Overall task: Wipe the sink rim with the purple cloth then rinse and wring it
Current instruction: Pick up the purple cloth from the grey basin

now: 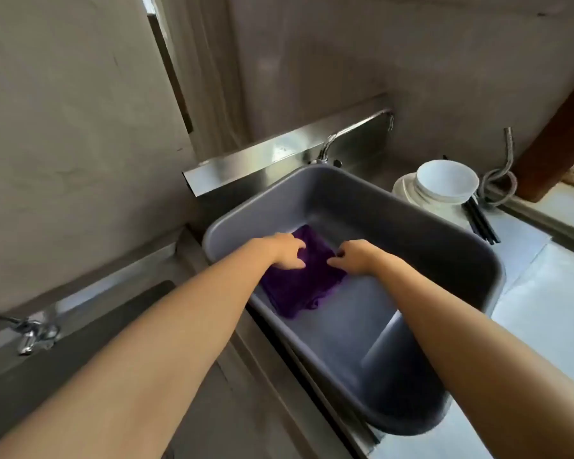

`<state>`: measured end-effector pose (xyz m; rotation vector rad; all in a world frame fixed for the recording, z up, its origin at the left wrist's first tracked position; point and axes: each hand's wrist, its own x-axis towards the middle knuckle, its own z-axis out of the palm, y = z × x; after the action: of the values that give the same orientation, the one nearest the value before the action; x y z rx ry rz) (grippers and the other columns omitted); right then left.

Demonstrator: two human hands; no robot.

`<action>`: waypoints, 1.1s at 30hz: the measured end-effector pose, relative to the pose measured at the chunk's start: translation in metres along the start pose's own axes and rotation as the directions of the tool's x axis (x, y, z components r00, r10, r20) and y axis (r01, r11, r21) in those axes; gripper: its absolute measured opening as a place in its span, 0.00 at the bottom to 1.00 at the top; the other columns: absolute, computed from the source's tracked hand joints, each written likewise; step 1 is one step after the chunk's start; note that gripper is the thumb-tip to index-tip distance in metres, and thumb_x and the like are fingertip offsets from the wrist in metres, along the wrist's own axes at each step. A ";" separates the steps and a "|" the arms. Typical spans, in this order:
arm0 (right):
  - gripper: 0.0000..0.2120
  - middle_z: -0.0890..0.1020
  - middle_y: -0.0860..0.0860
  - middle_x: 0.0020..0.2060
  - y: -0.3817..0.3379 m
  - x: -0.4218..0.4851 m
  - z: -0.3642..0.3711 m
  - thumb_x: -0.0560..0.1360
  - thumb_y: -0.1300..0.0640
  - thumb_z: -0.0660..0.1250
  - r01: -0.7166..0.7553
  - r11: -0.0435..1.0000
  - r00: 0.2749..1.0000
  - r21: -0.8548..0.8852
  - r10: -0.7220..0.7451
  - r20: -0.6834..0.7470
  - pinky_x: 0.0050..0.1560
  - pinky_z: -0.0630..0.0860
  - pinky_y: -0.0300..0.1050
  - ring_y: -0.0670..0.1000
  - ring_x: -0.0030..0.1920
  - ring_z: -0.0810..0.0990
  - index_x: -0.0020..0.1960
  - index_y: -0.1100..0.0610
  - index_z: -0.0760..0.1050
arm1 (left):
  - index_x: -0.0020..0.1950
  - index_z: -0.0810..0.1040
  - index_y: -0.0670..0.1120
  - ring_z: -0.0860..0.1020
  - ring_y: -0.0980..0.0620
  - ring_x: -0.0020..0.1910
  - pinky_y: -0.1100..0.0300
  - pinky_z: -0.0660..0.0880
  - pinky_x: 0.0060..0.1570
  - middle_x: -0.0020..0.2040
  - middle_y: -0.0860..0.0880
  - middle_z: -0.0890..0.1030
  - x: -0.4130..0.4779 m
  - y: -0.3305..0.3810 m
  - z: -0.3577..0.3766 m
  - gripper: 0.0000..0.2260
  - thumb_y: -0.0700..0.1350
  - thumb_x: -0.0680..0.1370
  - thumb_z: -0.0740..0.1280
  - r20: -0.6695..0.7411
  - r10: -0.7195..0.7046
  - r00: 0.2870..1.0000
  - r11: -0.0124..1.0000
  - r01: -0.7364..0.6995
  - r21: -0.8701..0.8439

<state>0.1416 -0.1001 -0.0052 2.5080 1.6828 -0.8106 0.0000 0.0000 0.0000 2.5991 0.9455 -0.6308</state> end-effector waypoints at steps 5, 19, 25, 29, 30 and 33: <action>0.17 0.80 0.59 0.54 -0.004 0.018 0.007 0.75 0.49 0.65 -0.070 0.993 0.996 0.091 0.075 -0.055 0.48 0.73 0.48 0.60 0.53 0.78 0.54 0.63 0.75 | 0.76 0.51 0.46 0.60 0.38 0.72 0.46 0.62 0.69 0.74 0.40 0.61 0.018 0.005 0.002 0.28 0.46 0.79 0.58 -0.084 -0.118 0.989 0.993 0.114 -0.042; 0.15 0.75 0.55 0.48 -0.002 0.019 -0.012 0.73 0.60 0.68 -0.060 0.950 0.998 0.305 0.050 0.041 0.45 0.70 0.44 0.53 0.47 0.73 0.58 0.62 0.74 | 0.60 0.73 0.37 0.76 0.40 0.58 0.51 0.74 0.54 0.60 0.39 0.77 0.032 0.013 -0.014 0.20 0.43 0.71 0.69 -0.149 -0.341 0.928 0.773 0.186 -0.606; 0.14 0.79 0.58 0.50 0.005 0.000 -0.051 0.75 0.59 0.65 0.021 0.956 0.999 0.293 -0.028 0.020 0.48 0.73 0.47 0.53 0.47 0.76 0.58 0.63 0.76 | 0.58 0.75 0.43 0.77 0.44 0.56 0.52 0.75 0.55 0.56 0.43 0.80 0.009 0.013 -0.034 0.16 0.46 0.72 0.70 -0.307 -0.260 0.915 0.698 -0.041 -0.715; 0.12 0.80 0.56 0.44 0.003 -0.018 -0.085 0.75 0.57 0.65 0.091 0.953 0.995 0.290 -0.078 -0.054 0.47 0.71 0.44 0.52 0.44 0.75 0.53 0.63 0.79 | 0.56 0.78 0.45 0.80 0.46 0.54 0.48 0.76 0.58 0.53 0.44 0.82 -0.017 0.009 -0.054 0.13 0.44 0.72 0.71 -0.440 -0.257 0.860 0.619 -0.203 -0.759; 0.11 0.80 0.56 0.45 0.001 -0.024 -0.094 0.75 0.56 0.65 0.109 0.945 0.993 0.308 -0.091 -0.072 0.49 0.71 0.45 0.52 0.44 0.76 0.52 0.62 0.80 | 0.55 0.79 0.45 0.80 0.47 0.54 0.48 0.76 0.58 0.53 0.45 0.83 -0.027 0.008 -0.060 0.12 0.44 0.72 0.71 -0.458 -0.262 0.849 0.606 -0.225 -0.763; 0.11 0.81 0.59 0.47 -0.011 -0.040 -0.120 0.74 0.56 0.67 0.173 0.923 0.983 0.343 -0.137 -0.126 0.51 0.73 0.47 0.52 0.45 0.77 0.51 0.62 0.80 | 0.51 0.80 0.45 0.81 0.46 0.50 0.48 0.78 0.54 0.49 0.44 0.84 -0.058 0.003 -0.080 0.08 0.43 0.73 0.70 -0.498 -0.278 0.821 0.572 -0.275 -0.773</action>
<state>0.1696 -0.0945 0.1186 2.7057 1.9445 -1.1104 -0.0138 0.0004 0.0974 1.8592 1.0465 0.5929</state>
